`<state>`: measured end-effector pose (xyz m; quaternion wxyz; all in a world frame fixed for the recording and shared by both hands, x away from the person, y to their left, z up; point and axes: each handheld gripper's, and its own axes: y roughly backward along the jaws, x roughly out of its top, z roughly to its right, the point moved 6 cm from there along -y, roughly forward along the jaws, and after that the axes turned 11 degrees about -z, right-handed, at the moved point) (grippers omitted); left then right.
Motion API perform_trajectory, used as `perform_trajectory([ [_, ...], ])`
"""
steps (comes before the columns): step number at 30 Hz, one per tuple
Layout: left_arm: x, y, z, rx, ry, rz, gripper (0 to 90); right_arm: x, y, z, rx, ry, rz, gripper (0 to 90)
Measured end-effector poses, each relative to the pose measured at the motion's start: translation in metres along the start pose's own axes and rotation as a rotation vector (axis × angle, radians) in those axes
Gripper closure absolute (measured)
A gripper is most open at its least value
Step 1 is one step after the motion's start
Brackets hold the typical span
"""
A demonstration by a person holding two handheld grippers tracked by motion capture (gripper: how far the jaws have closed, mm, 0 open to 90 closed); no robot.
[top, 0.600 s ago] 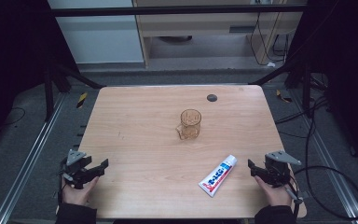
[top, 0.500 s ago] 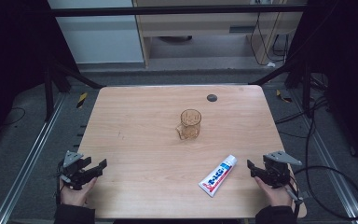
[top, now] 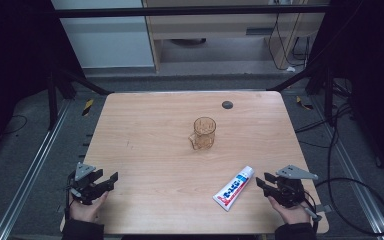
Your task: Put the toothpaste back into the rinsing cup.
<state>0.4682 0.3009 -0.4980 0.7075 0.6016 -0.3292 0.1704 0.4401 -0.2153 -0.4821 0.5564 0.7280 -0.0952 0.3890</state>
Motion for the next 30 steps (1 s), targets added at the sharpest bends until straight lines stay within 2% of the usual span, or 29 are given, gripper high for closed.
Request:
perform_trajectory([
  [6, 0.000, -0.001, 0.000, 0.020, -0.003, -0.006, 37.9, -0.001, -0.005, -0.019, 0.063, 0.066, -0.045, 75.8],
  [14, 0.000, -0.001, 0.000, 0.032, -0.003, -0.006, 37.8, -0.007, -0.020, -0.037, 0.117, 0.135, -0.118, 88.7],
  [23, 0.000, -0.002, 0.001, 0.037, -0.012, -0.014, 37.8, -0.012, -0.032, -0.047, 0.155, 0.168, -0.161, 90.0],
  [30, 0.000, -0.002, 0.001, 0.038, -0.014, -0.015, 37.7, -0.015, -0.042, -0.053, 0.167, 0.185, -0.184, 90.0],
])
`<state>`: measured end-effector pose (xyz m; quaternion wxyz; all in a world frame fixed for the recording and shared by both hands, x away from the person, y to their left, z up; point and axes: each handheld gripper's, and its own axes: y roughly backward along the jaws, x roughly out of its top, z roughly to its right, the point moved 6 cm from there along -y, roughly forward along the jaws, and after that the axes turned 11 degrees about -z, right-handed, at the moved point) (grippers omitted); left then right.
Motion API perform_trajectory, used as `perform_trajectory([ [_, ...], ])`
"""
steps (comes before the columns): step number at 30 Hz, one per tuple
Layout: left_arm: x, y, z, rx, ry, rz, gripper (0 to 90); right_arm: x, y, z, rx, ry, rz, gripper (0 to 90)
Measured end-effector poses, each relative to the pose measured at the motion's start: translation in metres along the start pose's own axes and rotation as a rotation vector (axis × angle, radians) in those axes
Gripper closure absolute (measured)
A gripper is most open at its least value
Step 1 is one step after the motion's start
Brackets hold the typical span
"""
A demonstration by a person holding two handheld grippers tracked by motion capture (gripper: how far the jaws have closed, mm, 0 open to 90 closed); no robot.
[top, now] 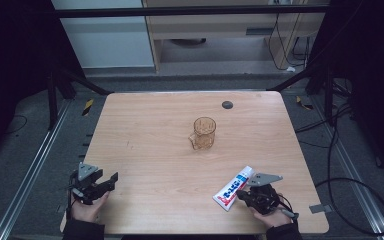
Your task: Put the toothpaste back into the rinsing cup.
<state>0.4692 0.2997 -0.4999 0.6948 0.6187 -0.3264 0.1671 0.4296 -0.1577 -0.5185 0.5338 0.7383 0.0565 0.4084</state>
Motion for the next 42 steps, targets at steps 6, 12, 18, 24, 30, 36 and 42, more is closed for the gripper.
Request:
perform_trajectory([
  [6, 0.000, 0.000, 0.000, 0.001, -0.001, -0.002, 37.6, 0.000, -0.008, -0.003, -0.003, 0.019, -0.019, 90.0],
  [12, 0.000, -0.001, 0.000, 0.004, -0.004, -0.001, 37.3, 0.003, -0.011, -0.005, -0.003, 0.016, 0.001, 90.0],
  [18, 0.000, -0.001, 0.000, 0.005, -0.009, -0.006, 37.2, 0.011, -0.016, -0.008, -0.018, 0.009, 0.010, 90.0],
  [24, 0.000, -0.003, 0.001, 0.003, -0.013, -0.015, 37.1, 0.019, -0.022, -0.008, -0.039, -0.004, 0.028, 90.0],
  [30, 0.000, -0.003, 0.002, 0.002, -0.017, -0.016, 36.8, 0.024, -0.024, -0.008, -0.037, -0.001, 0.032, 90.0],
  [36, -0.001, -0.004, 0.001, 0.001, -0.017, -0.018, 36.5, 0.033, -0.008, 0.002, -0.041, -0.027, 0.109, 90.0],
  [42, 0.000, -0.006, 0.002, 0.002, -0.024, -0.022, 36.1, 0.046, 0.009, 0.033, -0.125, -0.114, 0.186, 90.0],
])
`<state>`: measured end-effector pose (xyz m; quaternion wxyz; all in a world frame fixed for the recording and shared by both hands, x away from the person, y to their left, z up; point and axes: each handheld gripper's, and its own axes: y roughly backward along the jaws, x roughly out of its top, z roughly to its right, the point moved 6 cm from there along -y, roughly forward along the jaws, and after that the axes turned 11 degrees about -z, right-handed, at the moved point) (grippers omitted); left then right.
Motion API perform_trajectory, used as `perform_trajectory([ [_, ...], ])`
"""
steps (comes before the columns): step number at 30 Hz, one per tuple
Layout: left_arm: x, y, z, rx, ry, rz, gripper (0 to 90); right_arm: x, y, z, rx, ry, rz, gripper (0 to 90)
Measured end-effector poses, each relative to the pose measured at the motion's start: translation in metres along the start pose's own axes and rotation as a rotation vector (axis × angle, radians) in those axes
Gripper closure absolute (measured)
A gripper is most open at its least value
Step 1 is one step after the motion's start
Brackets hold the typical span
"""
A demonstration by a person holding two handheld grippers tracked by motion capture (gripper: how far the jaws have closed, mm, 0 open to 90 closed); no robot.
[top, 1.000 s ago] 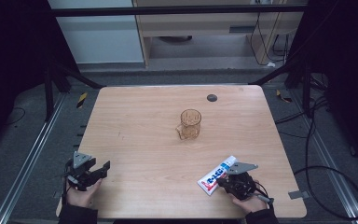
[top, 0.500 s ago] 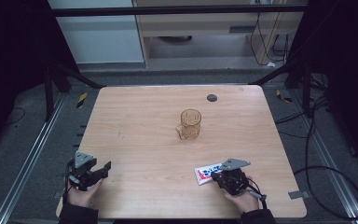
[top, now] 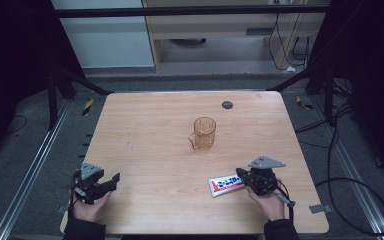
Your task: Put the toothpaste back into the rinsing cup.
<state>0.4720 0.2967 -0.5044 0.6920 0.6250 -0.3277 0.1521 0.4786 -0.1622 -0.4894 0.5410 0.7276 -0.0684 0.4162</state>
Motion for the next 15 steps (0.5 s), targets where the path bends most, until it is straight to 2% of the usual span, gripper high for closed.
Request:
perform_trajectory([
  [3, 0.000, 0.000, 0.000, -0.002, -0.004, -0.001, 35.8, 0.005, 0.000, 0.014, -0.046, -0.017, -0.006, 90.0],
  [5, 0.000, -0.001, 0.001, -0.003, -0.006, -0.002, 35.5, 0.005, -0.003, 0.023, -0.059, -0.034, -0.014, 90.0],
  [8, 0.001, -0.001, 0.002, -0.004, -0.012, -0.002, 34.8, 0.002, -0.008, 0.036, -0.093, -0.040, -0.047, 90.0],
  [11, 0.001, -0.001, 0.002, -0.007, -0.014, -0.004, 34.6, -0.001, -0.010, 0.041, -0.091, -0.051, -0.066, 90.0],
  [12, 0.000, -0.002, 0.002, -0.007, -0.015, -0.008, 34.4, -0.004, -0.011, 0.045, -0.094, -0.048, -0.087, 90.0],
  [15, 0.001, -0.002, 0.003, -0.007, -0.018, -0.007, 34.3, -0.006, -0.014, 0.046, -0.092, -0.040, -0.107, 90.0],
])
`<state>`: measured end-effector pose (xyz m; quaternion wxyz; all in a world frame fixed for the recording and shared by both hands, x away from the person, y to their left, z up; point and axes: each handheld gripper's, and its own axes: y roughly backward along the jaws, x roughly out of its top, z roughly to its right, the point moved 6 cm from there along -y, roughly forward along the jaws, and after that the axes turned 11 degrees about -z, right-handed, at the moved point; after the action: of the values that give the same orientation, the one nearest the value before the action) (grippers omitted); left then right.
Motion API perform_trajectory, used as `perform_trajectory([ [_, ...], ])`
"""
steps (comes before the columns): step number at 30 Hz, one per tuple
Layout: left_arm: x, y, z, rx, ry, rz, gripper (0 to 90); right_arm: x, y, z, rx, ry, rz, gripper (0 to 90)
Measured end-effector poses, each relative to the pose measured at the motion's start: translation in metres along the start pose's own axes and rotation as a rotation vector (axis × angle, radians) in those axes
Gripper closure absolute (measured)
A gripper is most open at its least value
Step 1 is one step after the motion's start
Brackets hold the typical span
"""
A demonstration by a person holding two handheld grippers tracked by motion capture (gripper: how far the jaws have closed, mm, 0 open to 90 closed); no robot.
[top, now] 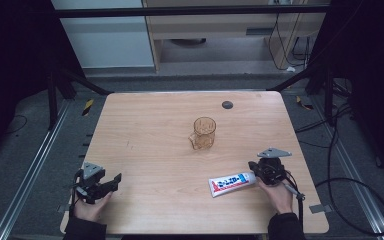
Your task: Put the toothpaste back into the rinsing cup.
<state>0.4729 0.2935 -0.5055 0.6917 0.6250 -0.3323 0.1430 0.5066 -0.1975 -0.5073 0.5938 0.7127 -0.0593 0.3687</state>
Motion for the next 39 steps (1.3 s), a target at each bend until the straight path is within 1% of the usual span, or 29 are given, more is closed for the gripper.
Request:
perform_trajectory([
  [7, 0.000, 0.000, 0.000, 0.000, 0.000, 0.000, 34.3, -0.003, -0.003, -0.002, -0.018, 0.023, -0.038, 90.0],
  [15, 0.000, 0.000, 0.000, -0.001, -0.001, -0.001, 34.2, -0.009, -0.001, -0.001, -0.010, 0.009, -0.042, 90.0],
  [22, 0.000, 0.001, -0.001, 0.000, -0.001, 0.000, 34.1, -0.016, 0.004, -0.001, -0.015, 0.017, -0.045, 90.0],
  [26, 0.000, 0.001, 0.000, 0.001, -0.005, -0.002, 33.9, -0.021, 0.008, -0.004, -0.021, 0.026, -0.052, 90.0],
  [34, -0.001, 0.001, -0.001, 0.001, -0.002, -0.001, 33.8, -0.030, 0.013, -0.008, -0.002, 0.026, -0.066, 90.0],
  [39, -0.001, 0.001, 0.000, 0.001, -0.003, -0.002, 33.7, -0.037, 0.018, -0.013, 0.022, 0.034, -0.074, 90.0],
])
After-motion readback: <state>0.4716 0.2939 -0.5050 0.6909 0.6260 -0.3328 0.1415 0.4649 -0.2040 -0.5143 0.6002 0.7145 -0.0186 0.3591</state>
